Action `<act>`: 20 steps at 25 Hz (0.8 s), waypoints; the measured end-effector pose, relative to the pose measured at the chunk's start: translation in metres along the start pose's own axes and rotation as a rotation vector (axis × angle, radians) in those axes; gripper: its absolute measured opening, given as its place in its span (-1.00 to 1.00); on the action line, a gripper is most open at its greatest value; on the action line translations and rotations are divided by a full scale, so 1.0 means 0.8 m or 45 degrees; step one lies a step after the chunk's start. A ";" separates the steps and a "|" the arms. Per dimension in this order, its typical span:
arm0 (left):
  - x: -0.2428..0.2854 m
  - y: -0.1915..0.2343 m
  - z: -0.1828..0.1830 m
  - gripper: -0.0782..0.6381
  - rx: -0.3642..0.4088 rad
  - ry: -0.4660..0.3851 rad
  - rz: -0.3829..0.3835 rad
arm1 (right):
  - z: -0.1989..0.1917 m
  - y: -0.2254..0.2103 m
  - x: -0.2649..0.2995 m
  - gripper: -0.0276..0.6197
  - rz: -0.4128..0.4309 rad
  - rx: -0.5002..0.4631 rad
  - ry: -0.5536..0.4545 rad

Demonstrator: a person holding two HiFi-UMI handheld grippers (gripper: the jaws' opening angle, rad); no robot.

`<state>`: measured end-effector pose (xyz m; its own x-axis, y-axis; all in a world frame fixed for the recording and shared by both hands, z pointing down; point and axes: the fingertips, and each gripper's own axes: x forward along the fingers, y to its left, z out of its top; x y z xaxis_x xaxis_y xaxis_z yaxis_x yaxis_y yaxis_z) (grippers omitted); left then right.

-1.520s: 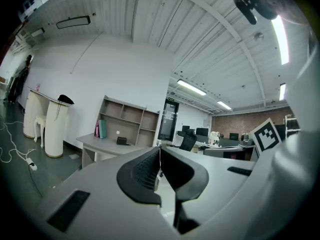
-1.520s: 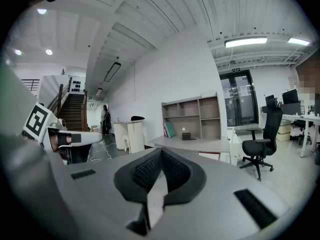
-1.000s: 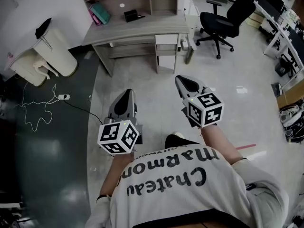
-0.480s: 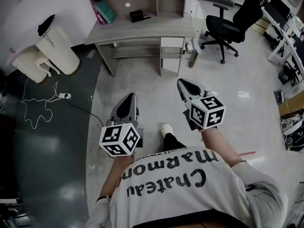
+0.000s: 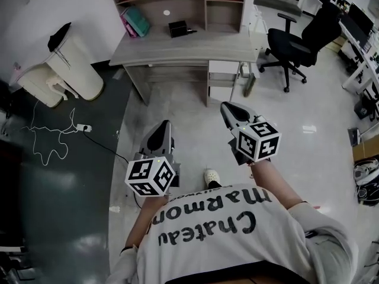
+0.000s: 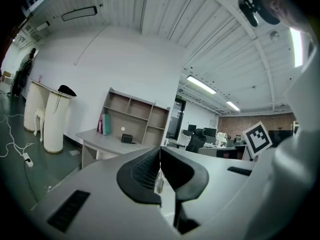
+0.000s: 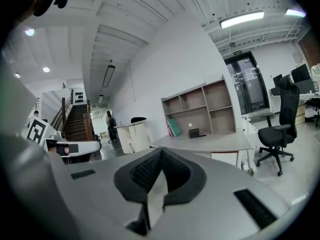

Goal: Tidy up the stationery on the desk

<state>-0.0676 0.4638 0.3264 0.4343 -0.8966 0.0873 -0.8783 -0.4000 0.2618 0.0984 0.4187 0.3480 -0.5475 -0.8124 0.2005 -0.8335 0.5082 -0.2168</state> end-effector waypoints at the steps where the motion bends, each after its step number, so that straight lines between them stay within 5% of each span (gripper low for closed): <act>1: 0.011 0.006 0.007 -0.74 0.000 -0.011 0.006 | 0.008 -0.006 0.012 -0.86 0.009 -0.001 -0.005; 6: 0.066 0.027 0.041 -0.74 0.060 -0.091 0.050 | 0.040 -0.041 0.064 -0.86 0.040 -0.025 -0.013; 20: 0.199 0.050 0.069 -0.74 0.077 -0.107 0.047 | 0.093 -0.127 0.165 -0.86 0.108 -0.031 -0.043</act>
<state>-0.0447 0.2947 0.2975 0.3852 -0.9227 0.0146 -0.9051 -0.3746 0.2014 0.1163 0.2389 0.3255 -0.6136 -0.7752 0.1502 -0.7861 0.5820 -0.2079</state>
